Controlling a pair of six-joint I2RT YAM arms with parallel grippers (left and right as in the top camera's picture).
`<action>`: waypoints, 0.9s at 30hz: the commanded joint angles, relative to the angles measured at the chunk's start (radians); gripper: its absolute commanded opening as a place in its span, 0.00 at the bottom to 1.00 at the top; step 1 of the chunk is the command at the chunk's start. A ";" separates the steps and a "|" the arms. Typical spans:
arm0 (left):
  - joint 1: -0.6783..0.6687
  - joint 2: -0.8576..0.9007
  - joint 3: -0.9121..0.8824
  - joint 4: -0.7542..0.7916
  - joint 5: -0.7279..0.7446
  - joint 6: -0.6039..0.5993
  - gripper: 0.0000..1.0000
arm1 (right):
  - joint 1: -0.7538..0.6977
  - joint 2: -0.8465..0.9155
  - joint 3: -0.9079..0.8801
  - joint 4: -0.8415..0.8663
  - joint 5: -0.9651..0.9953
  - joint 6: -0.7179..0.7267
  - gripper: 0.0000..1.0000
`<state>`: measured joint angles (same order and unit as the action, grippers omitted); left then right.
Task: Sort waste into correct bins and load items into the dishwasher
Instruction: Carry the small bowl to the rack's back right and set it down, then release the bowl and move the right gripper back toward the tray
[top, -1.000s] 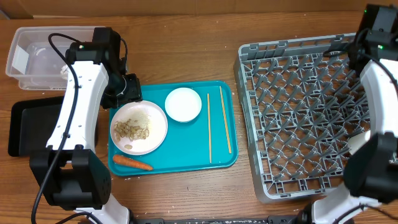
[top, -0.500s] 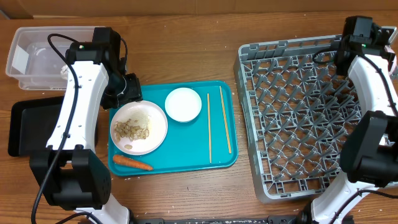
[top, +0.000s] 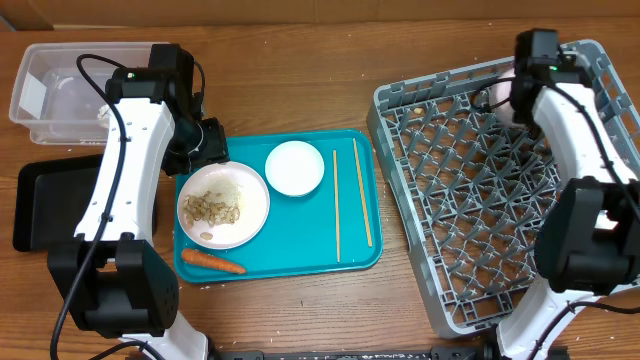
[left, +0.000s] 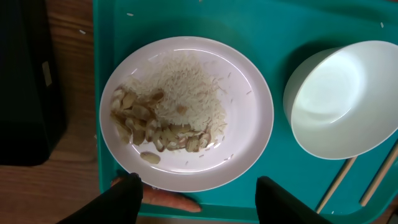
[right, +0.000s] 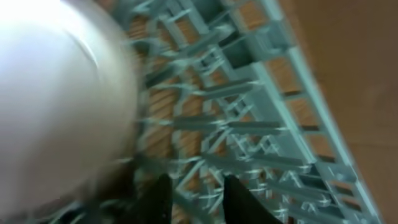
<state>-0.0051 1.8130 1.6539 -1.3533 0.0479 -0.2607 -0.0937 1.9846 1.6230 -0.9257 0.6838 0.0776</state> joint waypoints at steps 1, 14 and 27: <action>-0.001 -0.032 0.013 0.003 0.004 -0.017 0.61 | 0.011 0.010 -0.001 -0.020 -0.088 0.006 0.32; -0.001 -0.032 0.013 0.004 0.005 -0.017 0.61 | 0.012 -0.075 0.035 -0.037 -0.285 -0.006 0.41; -0.001 -0.032 0.013 0.053 0.032 -0.043 0.65 | 0.141 -0.142 0.105 -0.253 -1.082 -0.343 0.09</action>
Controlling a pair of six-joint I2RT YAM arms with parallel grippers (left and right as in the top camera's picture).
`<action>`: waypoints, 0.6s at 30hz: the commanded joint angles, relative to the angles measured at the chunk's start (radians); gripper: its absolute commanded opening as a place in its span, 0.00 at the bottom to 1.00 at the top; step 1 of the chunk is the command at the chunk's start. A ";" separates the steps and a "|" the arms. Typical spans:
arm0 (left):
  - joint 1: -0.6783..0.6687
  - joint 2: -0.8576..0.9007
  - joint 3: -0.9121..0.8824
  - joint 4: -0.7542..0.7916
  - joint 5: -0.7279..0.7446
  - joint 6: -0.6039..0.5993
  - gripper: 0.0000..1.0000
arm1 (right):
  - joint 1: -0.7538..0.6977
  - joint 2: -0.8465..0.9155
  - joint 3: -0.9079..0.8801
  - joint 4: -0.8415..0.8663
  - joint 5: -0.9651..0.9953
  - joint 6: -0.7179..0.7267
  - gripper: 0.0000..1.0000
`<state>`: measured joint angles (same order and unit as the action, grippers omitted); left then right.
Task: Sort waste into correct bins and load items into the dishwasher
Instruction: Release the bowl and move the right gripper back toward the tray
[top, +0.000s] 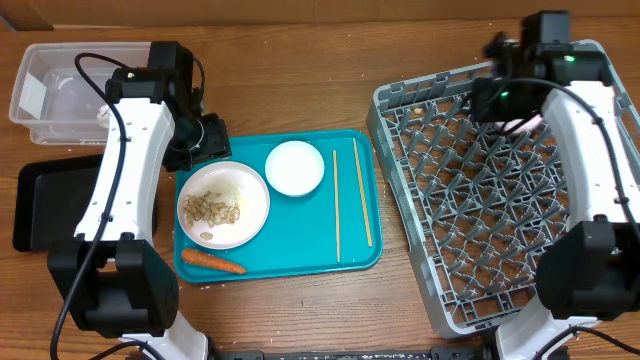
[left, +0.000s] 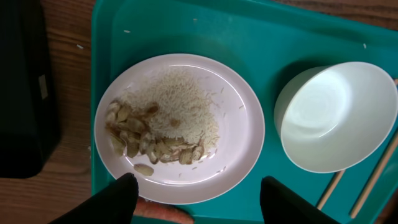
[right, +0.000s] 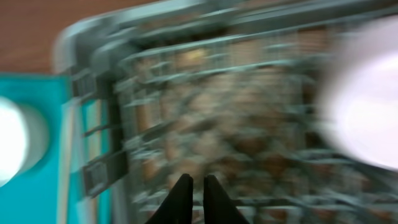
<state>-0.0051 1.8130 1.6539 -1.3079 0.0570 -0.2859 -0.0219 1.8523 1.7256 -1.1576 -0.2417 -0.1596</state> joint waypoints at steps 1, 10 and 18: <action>-0.001 -0.032 0.013 0.008 0.022 -0.018 0.65 | 0.094 -0.010 0.002 -0.030 -0.156 -0.111 0.08; -0.001 -0.032 0.013 0.013 0.022 -0.018 0.65 | 0.265 0.019 -0.002 -0.024 -0.062 -0.059 0.15; -0.001 -0.032 0.013 0.005 0.022 -0.018 0.65 | 0.307 0.097 -0.005 -0.093 -0.066 -0.049 0.12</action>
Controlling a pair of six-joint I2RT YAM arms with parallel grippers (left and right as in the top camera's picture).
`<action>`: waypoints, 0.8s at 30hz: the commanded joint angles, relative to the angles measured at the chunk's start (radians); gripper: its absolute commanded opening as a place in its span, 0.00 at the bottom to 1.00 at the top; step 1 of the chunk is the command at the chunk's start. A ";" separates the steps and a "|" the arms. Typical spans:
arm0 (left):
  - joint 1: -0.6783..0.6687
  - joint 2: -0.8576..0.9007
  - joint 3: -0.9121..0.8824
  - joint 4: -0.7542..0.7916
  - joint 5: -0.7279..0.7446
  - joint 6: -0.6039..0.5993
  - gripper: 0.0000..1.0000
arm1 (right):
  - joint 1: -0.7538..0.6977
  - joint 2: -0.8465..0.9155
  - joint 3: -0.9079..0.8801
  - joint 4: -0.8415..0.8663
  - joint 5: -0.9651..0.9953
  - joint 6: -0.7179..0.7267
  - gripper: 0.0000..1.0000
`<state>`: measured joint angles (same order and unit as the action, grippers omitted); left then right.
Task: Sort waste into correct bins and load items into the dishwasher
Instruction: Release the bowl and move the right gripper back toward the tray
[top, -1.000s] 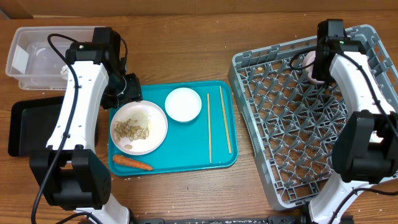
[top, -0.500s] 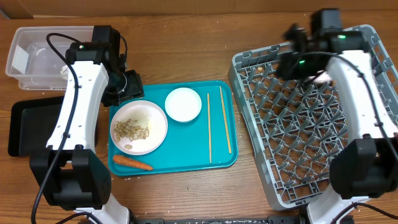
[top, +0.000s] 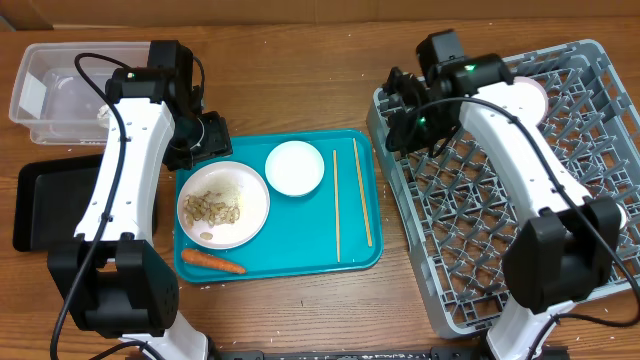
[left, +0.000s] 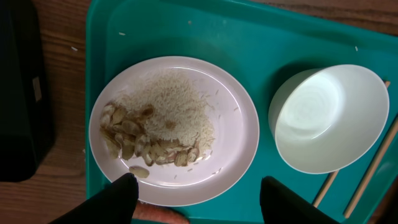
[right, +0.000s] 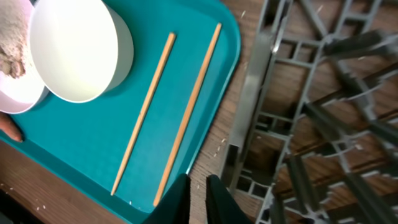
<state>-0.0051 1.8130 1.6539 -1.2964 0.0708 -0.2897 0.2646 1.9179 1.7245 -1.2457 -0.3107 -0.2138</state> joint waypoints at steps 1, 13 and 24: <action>-0.001 -0.032 0.013 -0.008 0.008 -0.014 0.65 | 0.022 0.039 -0.004 -0.006 0.004 0.009 0.11; -0.001 -0.032 0.013 -0.008 0.007 -0.013 0.65 | 0.021 0.104 -0.004 -0.027 0.030 0.043 0.10; -0.001 -0.032 0.013 -0.006 0.007 -0.013 0.65 | 0.021 0.105 -0.004 0.064 0.071 0.093 0.11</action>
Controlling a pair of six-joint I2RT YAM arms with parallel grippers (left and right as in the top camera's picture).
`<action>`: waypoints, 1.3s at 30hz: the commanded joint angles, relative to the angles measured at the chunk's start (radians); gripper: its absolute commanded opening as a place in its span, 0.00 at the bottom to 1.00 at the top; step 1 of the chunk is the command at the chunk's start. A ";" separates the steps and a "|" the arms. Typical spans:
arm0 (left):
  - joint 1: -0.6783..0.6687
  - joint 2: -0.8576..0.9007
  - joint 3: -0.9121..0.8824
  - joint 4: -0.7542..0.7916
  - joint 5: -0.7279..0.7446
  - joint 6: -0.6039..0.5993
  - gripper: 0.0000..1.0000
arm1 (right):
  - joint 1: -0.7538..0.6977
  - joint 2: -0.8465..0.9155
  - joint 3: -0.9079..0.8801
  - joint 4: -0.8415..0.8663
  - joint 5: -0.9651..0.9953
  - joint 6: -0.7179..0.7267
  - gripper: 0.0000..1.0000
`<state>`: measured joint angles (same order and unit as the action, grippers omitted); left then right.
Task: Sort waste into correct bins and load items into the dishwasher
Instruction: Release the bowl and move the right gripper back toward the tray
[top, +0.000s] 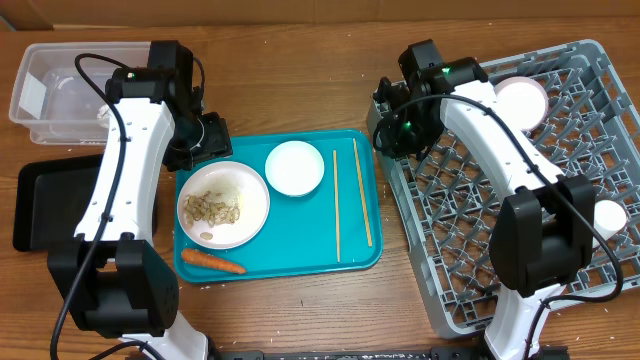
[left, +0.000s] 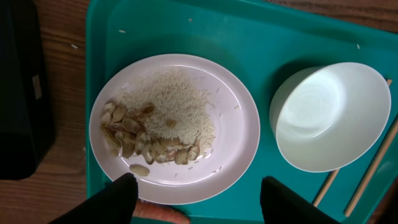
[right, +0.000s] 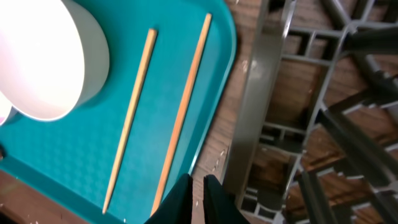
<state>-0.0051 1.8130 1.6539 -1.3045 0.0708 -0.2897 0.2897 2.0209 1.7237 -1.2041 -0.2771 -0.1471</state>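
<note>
A teal tray (top: 300, 245) carries a pink plate of rice and scraps (top: 223, 205), a white bowl (top: 294, 168), two chopsticks (top: 336, 205) and a carrot (top: 212, 262). My left gripper (left: 198, 182) hangs open over the plate (left: 174, 127), its fingers (left: 118, 199) straddling the near rim above the carrot (left: 163, 213). My right gripper (right: 198, 182) is shut and empty, low over the gap between the tray's right edge and the grey dishwasher rack (top: 500, 200), beside the chopsticks (right: 183, 106). A second white bowl (top: 522, 100) lies in the rack's far part.
A clear plastic bin (top: 60, 80) sits at the far left, with a black bin (top: 40, 205) in front of it. A small white round item (top: 608, 215) shows at the rack's right edge. The rack wall (right: 261, 93) rises right of my right fingers.
My right gripper, still shut, has moved slightly left and nearer, from over the rack's left wall to the gap by the tray. The left arm and the tray's things have not moved.
My right gripper stood open right beside a white bowl at the rack's far right. It was then shut and apart from the bowl, which stayed in the rack. Later it was at the rack's left edge, and now by the tray. My left gripper stayed open over the plate.
</note>
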 joint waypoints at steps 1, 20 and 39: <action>-0.001 -0.032 0.013 0.002 0.007 -0.013 0.65 | -0.003 0.002 -0.003 0.037 0.048 0.043 0.11; -0.001 -0.032 0.013 0.000 0.007 -0.013 0.65 | -0.003 0.041 0.008 0.189 0.140 0.129 0.11; 0.006 -0.032 0.013 -0.012 -0.037 -0.011 0.66 | 0.063 0.061 0.207 0.084 -0.068 0.122 0.53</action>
<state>-0.0051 1.8130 1.6539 -1.3125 0.0662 -0.2897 0.3042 2.0548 1.9114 -1.1126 -0.2932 -0.0257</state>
